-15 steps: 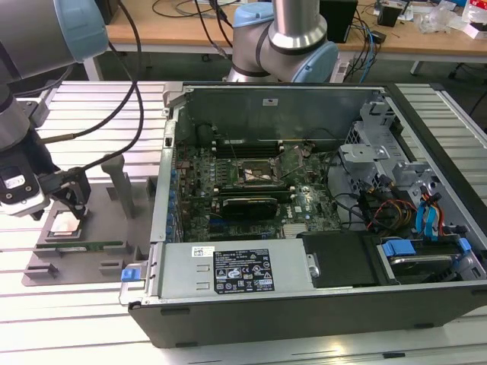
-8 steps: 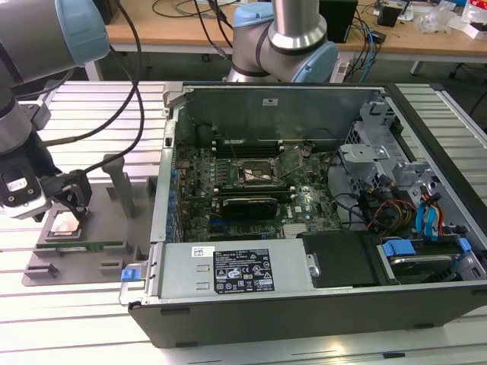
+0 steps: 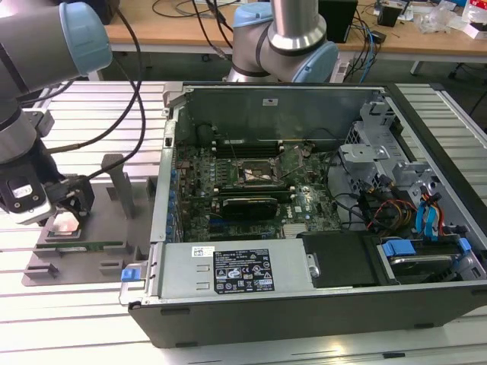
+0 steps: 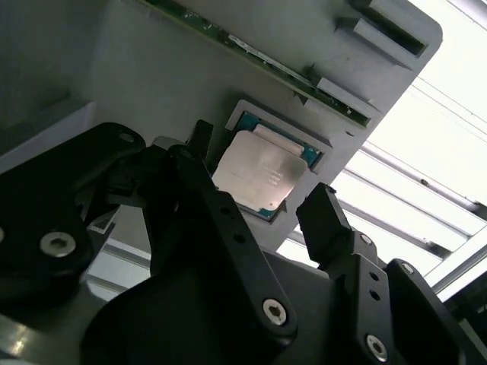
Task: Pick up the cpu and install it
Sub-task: 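Pick up the cpu and move it towards the insertion slot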
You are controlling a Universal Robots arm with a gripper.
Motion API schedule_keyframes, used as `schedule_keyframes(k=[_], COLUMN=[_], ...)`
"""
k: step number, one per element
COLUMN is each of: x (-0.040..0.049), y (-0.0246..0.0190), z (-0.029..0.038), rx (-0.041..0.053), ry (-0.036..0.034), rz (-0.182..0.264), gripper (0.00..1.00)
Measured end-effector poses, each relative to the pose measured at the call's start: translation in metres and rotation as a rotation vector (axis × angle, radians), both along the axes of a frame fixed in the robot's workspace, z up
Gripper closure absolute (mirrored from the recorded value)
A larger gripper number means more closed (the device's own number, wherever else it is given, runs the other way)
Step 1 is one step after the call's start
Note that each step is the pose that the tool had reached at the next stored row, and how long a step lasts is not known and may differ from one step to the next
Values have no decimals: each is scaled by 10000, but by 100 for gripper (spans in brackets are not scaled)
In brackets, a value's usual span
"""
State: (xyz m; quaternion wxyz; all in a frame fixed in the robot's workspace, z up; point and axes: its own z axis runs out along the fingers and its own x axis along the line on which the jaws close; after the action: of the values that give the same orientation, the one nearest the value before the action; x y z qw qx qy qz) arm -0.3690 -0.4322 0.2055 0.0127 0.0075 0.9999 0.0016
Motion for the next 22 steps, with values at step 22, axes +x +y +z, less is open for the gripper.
schedule_keyframes(k=[22], x=[22], y=[69], z=[-167], rx=[-120], ry=[1], rz=[62], gripper=[28])
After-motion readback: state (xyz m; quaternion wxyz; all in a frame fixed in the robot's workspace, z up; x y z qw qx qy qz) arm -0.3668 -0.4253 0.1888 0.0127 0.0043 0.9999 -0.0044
